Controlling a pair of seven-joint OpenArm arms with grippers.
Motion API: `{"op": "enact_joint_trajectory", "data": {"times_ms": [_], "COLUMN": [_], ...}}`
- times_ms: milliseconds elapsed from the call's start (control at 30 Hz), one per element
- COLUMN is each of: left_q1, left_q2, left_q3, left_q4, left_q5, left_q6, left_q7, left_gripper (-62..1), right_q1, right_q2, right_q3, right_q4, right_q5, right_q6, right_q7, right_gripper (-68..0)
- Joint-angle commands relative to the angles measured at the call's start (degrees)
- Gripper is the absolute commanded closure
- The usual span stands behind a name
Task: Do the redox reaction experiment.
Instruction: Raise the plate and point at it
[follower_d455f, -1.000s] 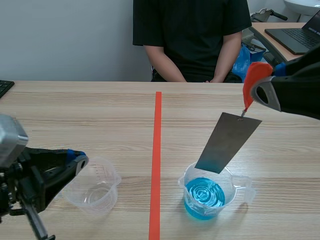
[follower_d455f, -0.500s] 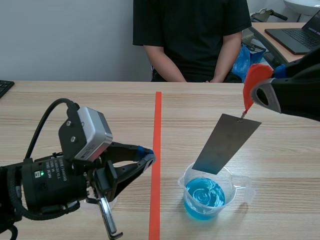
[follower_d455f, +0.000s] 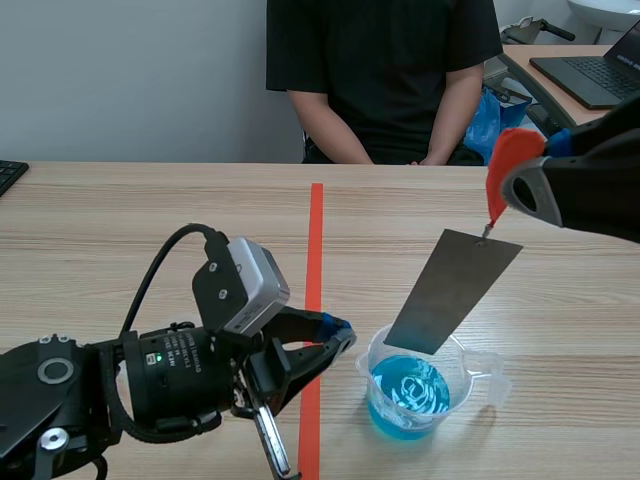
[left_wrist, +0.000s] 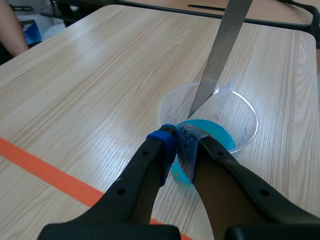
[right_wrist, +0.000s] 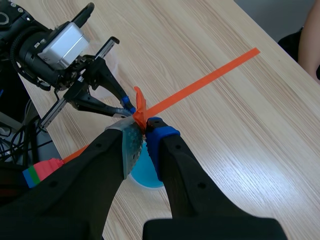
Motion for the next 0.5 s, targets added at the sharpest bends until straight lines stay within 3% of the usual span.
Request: {"op": "enact_joint_trajectory", "data": {"times_ms": [0, 467], "left_q1": [-0.31, -0.31], "left_q2": [0.55, 1.05], "left_q3": [0.11, 0.55], "left_q4": [0.98, 0.98], "left_q5": [-0.55, -0.55], "left_q6": [-0.09, -0.09], "left_q7": [-1.18, -1.16], "left_gripper": [-4.7, -4.7], "right_q1": [0.02, 0.02], "right_q2": [0.31, 0.31], "right_q3": [0.24, 0.24], "right_q4": [0.28, 0.28], "right_q5": [1.31, 1.33], "right_q6": [0.66, 0.66], "right_q7": [0.59, 0.59], "right_gripper": [-1.7, -1.7]}}
